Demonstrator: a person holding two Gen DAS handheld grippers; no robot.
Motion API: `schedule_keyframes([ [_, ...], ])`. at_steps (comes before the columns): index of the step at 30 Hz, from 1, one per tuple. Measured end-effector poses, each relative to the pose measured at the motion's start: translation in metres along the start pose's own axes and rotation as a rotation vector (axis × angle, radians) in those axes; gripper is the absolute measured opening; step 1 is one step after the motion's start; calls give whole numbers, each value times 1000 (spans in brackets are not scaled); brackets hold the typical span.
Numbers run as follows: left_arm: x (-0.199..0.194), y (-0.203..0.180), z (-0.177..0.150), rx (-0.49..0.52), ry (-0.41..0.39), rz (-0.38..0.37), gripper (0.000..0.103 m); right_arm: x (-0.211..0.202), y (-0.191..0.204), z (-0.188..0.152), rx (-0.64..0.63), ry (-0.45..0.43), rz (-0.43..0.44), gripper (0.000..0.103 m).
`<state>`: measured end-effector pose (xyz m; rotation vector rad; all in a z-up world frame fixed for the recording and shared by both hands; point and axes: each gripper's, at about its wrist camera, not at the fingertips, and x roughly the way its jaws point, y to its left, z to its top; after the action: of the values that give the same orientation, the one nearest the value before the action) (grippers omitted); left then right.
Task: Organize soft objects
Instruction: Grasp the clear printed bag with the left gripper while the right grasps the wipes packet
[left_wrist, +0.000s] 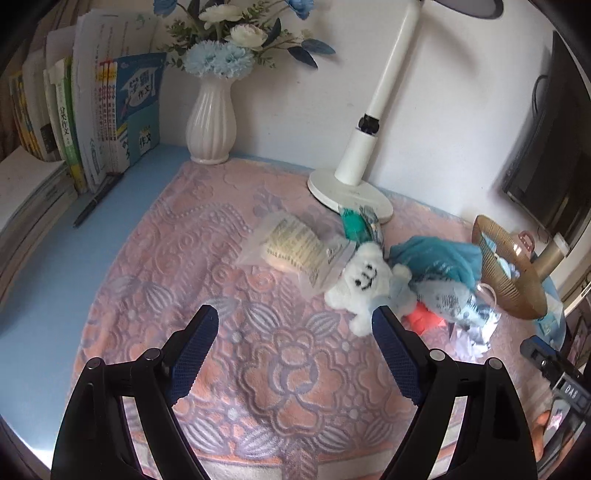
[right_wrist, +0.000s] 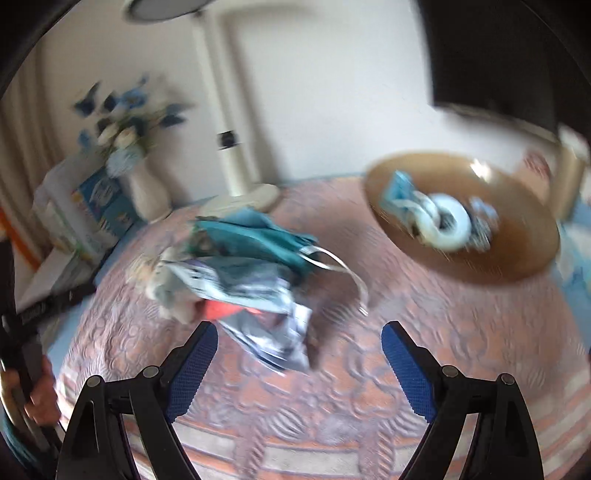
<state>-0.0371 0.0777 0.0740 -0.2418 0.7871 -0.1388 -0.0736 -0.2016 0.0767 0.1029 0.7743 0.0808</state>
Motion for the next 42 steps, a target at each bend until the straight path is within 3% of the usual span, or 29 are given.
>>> schedule_keyframes([
  [6, 39, 28, 33, -181, 90, -94, 82, 31, 61, 14, -258, 30, -83, 89],
  [15, 104, 19, 35, -251, 184, -119, 80, 78, 67, 23, -371, 96, -108, 72],
  [16, 109, 18, 36, -257, 187, -115, 76, 83, 70, 24, -389, 97, -114, 71],
  [17, 113, 18, 37, -260, 187, -109, 65, 86, 71, 24, -401, 98, -115, 65],
  [18, 118, 17, 37, -262, 189, -107, 61, 90, 74, 24, -418, 100, -110, 61],
  [19, 121, 16, 37, -262, 196, -110, 56, 93, 78, 24, -432, 103, -106, 51],
  [20, 124, 16, 37, -260, 203, -111, 49, 94, 81, 24, -444, 101, -97, 35],
  [22, 127, 15, 38, -248, 198, -113, 41, 93, 86, 25, -452, 82, -63, 19],
  [24, 122, 13, 38, -223, 167, -118, 35, 89, 85, 29, -431, 54, -42, 10],
  [28, 96, 17, 43, -210, 83, -156, 34, 69, 77, 41, -374, -24, -36, 2],
  [33, 41, 9, 54, -131, -47, -188, 34, 19, 72, 61, -290, -157, 18, 2],
  [36, 13, 0, 55, -74, -92, -200, 34, 3, 68, 69, -233, -127, 75, 8],
  [37, 6, -3, 53, -53, -100, -201, 34, 3, 65, 69, -222, -92, 97, 22],
  [38, 0, -6, 51, -34, -106, -201, 34, 5, 64, 66, -218, -59, 99, 50],
  [40, -9, -10, 45, -2, -116, -206, 35, 12, 67, 56, -247, -33, 42, 85],
  [42, -14, -15, 37, 29, -121, -212, 35, 21, 76, 44, -317, -8, 7, 85],
])
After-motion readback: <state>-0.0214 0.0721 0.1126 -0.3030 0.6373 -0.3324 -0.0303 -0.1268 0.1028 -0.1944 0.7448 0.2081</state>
